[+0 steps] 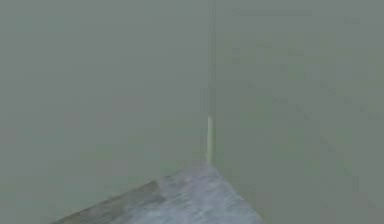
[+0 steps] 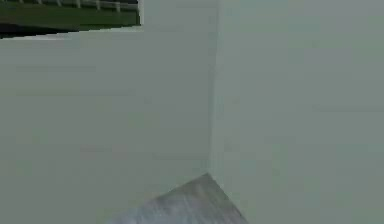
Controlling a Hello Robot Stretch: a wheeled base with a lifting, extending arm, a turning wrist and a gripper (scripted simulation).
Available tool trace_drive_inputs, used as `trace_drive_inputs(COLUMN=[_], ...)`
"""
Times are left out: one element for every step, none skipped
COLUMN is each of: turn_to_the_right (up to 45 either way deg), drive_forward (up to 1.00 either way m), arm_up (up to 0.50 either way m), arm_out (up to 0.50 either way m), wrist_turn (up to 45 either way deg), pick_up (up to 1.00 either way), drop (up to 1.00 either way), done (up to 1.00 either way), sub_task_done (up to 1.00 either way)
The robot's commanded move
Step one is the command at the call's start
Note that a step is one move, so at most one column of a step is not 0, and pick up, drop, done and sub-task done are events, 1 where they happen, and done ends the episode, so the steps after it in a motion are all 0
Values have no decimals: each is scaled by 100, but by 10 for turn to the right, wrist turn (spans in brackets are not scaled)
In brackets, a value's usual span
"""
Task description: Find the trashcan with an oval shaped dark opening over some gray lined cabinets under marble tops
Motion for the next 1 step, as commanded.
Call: trace_drive_inputs(turn_to_the_right=[-450], drive_forward=[0], arm_up=[0], arm_out=[0], wrist_turn=[0], pick_up=[0], drop=[0], done=[0], sub_task_done=[0])
